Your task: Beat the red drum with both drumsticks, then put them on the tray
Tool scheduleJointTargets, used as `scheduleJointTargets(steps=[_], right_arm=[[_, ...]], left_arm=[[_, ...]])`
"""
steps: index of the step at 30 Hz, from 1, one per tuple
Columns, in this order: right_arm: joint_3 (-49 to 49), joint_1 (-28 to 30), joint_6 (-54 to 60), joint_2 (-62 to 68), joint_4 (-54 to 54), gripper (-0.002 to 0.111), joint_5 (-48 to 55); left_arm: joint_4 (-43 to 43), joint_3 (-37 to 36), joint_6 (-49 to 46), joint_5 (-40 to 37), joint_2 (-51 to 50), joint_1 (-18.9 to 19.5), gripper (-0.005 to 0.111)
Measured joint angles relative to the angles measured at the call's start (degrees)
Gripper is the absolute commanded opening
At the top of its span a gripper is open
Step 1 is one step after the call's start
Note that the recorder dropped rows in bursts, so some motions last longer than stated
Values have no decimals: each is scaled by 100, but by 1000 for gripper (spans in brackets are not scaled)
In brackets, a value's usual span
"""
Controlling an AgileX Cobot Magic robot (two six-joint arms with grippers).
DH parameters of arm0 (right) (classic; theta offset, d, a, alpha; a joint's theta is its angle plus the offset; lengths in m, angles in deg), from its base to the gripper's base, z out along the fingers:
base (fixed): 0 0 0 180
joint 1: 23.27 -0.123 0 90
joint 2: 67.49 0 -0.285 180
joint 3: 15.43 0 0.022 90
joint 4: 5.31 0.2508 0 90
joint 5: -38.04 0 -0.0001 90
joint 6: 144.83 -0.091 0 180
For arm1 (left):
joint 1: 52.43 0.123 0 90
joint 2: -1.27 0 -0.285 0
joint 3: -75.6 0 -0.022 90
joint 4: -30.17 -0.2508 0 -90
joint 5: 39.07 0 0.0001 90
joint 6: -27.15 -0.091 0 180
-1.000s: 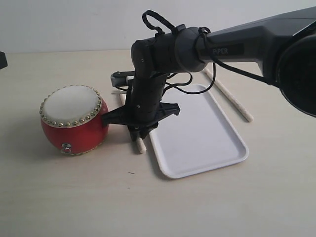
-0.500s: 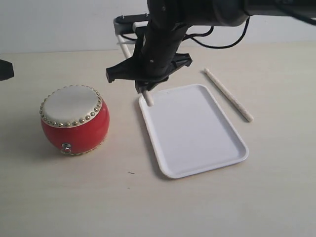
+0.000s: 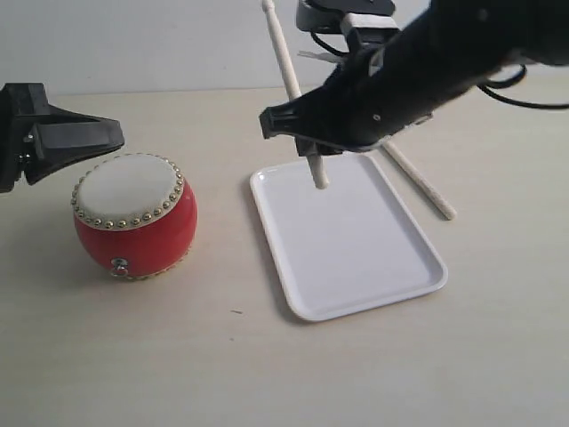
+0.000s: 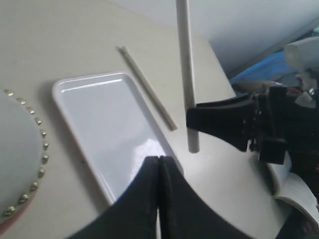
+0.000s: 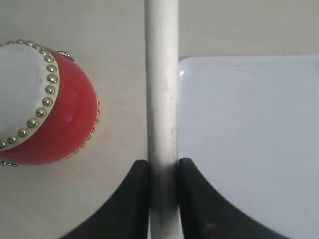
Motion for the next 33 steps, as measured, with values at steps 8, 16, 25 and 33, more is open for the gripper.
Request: scheduleJointTargets(steps=[8,16,25,33], right_arm=[[-1162,389,56,-524,437,0,-699],[-1193,1005,866,-817,837,0,-327],[-1193,1401,3814,-1070,4297,0,386],[-2144,1401,5964,-1074,6927,0,680]], left_arm=[[456,-69,-785,-238,-633,-574,0],[456,94,-850,-4,-972,-1281,0],[492,563,-465,190,-1331,-1570,31],[492,667,-70,457,-1357,-1729,56]])
